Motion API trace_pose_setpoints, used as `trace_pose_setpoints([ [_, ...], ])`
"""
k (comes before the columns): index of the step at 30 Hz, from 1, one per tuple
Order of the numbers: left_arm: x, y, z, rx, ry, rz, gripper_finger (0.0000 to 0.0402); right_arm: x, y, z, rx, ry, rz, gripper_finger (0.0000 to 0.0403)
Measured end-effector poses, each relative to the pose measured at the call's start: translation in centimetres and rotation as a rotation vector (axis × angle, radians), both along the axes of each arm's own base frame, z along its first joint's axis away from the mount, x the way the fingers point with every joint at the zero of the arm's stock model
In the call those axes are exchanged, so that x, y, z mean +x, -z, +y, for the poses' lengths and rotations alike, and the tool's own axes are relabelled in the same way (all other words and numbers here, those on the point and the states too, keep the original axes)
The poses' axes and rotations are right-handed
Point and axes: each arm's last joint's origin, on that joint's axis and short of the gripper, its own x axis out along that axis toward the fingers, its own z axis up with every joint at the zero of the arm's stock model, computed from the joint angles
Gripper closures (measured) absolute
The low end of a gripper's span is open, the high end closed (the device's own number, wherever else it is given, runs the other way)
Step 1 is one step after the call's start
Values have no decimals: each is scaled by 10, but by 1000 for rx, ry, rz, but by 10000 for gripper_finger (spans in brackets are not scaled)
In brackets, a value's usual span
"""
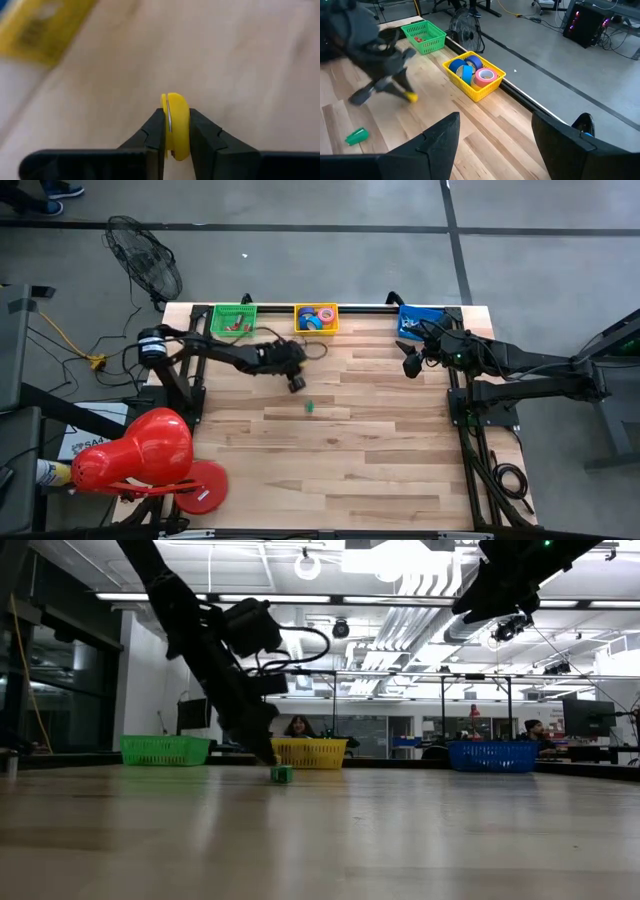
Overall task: Pick and place Stapler, Stapler remover, tape
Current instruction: Put the yellow stapler into the green bin
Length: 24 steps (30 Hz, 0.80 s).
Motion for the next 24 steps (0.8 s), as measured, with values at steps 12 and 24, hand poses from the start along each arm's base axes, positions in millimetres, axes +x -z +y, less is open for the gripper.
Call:
trace_pose_setpoints([
  [12, -60, -46, 61, 73, -352, 50, 345, -1, 0, -2, -33, 60, 8, 162],
  [24, -111, -53, 107, 40, -648, 85, 343, -2, -1, -2, -45, 91, 8, 162],
])
